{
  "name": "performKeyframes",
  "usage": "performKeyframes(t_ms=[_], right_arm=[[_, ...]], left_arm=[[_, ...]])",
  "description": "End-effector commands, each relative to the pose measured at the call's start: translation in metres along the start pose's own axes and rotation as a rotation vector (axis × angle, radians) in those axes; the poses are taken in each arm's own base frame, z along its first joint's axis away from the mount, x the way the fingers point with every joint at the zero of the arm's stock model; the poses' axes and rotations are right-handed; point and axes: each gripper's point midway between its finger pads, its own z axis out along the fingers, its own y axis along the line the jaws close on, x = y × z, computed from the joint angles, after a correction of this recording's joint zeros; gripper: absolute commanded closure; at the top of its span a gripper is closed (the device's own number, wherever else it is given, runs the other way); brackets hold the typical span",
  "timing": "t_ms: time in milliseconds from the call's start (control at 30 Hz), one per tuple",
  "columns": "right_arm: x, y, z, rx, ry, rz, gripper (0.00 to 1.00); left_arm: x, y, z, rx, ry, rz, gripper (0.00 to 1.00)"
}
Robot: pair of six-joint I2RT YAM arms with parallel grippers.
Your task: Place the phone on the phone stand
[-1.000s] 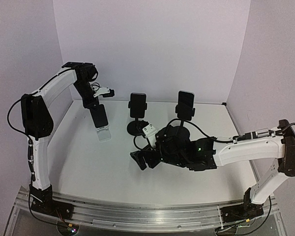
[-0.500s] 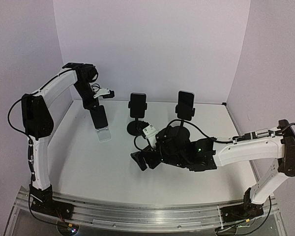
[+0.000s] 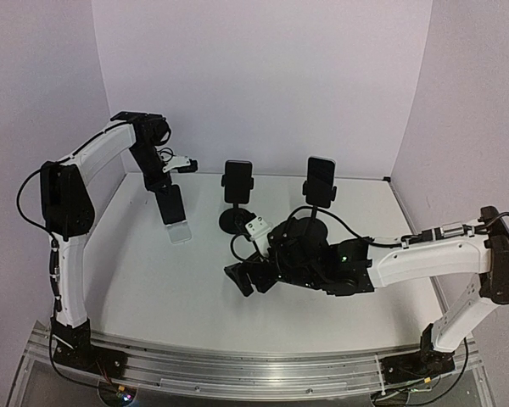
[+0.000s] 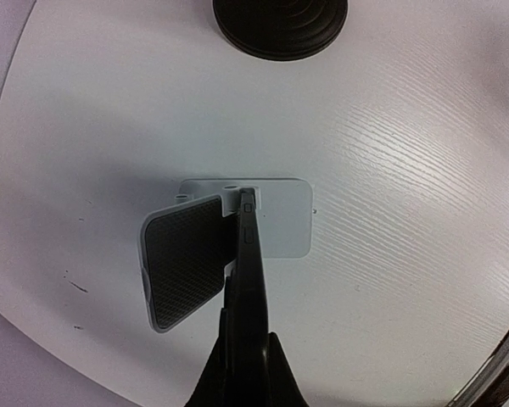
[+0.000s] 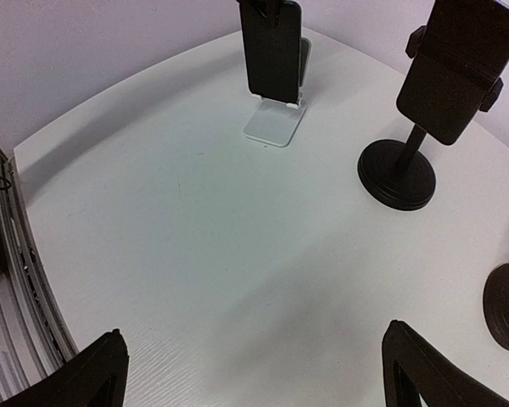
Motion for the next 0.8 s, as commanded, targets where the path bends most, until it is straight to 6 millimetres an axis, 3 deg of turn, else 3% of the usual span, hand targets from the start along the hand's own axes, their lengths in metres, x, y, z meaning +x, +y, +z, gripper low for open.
performKeyframes(t_ms=[0,533,767], right_arm=[[-0.017,0.008,-0.008,-0.044,-0.050,0.027,0.02],[-0.018,0.012,-0.005,-0.061,-0.046,0.024,0.02],[-0.019,0.013,-0.004,-0.065,-0.047,0.023,0.02]], left_arm=[[-0.001,0.000,-0.008,0.002,-0.018,-0.019,1.00],[-0.019,-0.003,0.006,0.053,-0.106,-0.011,1.00],[-0.014,-0.005,0.016,0.078,-0.079,-0.020,1.00]])
